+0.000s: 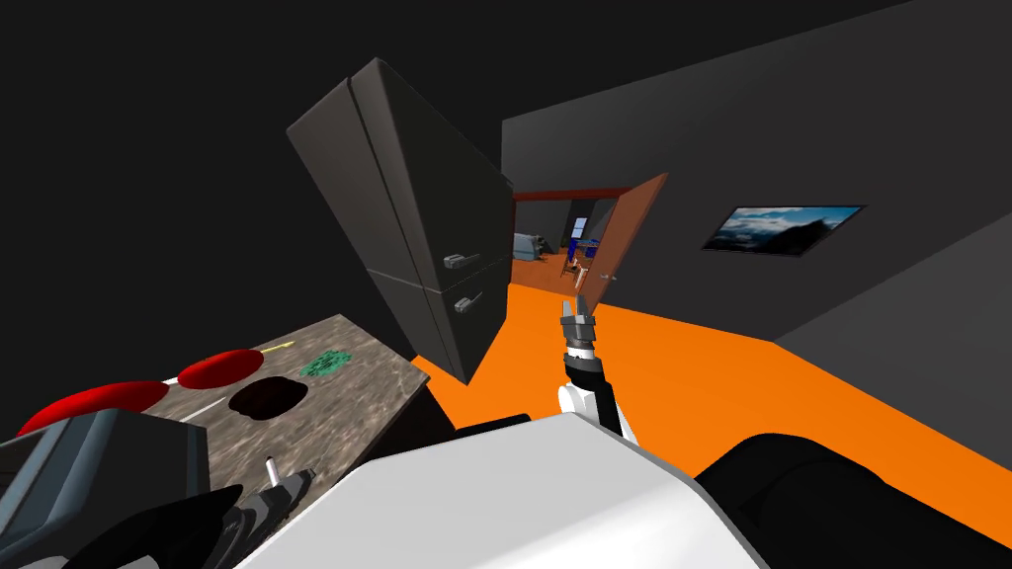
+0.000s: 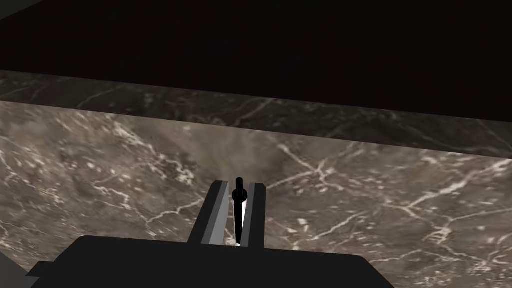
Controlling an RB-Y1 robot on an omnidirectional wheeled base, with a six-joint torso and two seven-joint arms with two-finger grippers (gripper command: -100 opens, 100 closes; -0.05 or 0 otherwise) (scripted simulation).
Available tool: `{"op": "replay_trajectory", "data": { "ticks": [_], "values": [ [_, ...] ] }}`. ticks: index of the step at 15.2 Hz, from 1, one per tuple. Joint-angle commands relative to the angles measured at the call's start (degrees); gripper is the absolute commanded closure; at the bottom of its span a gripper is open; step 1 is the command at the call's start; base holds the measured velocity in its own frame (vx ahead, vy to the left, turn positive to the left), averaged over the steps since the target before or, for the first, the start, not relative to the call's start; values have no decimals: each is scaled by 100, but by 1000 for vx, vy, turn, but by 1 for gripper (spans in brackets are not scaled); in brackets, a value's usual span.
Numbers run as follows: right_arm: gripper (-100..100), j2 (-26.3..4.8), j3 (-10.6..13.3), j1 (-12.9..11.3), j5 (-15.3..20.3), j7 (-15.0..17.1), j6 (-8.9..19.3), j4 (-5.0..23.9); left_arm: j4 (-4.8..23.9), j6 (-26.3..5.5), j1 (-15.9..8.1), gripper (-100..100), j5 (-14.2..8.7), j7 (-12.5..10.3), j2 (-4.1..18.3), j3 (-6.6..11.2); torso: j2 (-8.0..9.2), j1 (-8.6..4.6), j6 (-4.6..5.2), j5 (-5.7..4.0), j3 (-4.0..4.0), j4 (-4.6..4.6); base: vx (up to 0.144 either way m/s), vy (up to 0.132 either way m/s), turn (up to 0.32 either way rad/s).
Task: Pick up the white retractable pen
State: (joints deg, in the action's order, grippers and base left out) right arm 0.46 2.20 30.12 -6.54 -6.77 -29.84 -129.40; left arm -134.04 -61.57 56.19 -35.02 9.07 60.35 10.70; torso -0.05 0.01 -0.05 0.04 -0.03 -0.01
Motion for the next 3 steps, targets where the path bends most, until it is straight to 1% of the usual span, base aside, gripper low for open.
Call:
{"op": "replay_trajectory", "data": {
  "ticks": [1,2,3],
  "values": [
    [0,0,0,0,0,0,0,0,-212,-136,73,100,-71,-63,86,117,0,0,0,0,0,0,20,9,100],
    [0,0,0,0,0,0,0,0,-268,-167,94,100,-89,-77,108,148,-2,0,1,0,-1,0,19,8,64],
    [0,0,0,0,0,0,0,0,-176,-97,81,100,-65,-42,72,109,-3,-1,2,0,-2,-1,10,4,19]
  ]
}}
